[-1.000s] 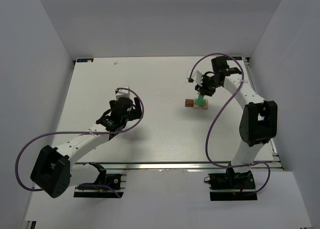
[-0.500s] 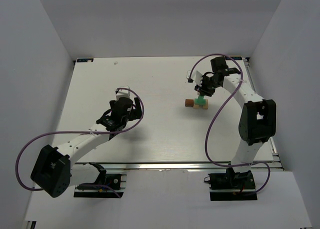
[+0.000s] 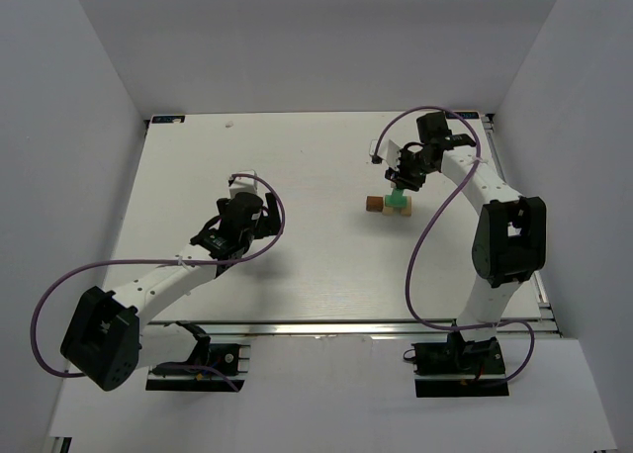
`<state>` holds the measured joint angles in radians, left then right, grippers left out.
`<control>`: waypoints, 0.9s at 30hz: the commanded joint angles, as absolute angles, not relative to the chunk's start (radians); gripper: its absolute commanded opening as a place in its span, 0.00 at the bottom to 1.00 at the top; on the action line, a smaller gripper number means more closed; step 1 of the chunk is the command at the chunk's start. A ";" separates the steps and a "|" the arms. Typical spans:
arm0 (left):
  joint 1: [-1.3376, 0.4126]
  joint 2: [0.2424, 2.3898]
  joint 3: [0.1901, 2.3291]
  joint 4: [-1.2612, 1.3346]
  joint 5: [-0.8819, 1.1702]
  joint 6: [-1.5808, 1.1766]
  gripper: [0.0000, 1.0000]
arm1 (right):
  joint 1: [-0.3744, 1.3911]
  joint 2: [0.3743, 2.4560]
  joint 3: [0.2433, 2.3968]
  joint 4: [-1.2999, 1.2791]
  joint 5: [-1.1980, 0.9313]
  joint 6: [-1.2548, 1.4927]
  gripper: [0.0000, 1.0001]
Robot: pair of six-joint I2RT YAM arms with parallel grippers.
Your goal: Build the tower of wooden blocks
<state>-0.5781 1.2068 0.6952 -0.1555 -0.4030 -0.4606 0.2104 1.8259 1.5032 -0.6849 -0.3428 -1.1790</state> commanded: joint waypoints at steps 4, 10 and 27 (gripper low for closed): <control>-0.578 1.204 0.710 -0.137 -0.391 -0.456 0.98 | 0.206 1.806 1.497 -0.690 -0.364 -1.184 0.32; -0.578 1.210 0.710 -0.137 -0.390 -0.456 0.98 | 0.207 1.795 1.494 -0.698 -0.362 -1.184 0.32; -0.578 1.215 0.710 -0.130 -0.385 -0.456 0.98 | 0.206 1.793 1.488 -0.704 -0.364 -1.187 0.45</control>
<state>-0.5781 1.2190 0.6952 -0.1490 -0.3954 -0.4603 0.2104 1.8259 1.4937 -0.6846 -0.3470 -1.1816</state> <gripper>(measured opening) 0.982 0.423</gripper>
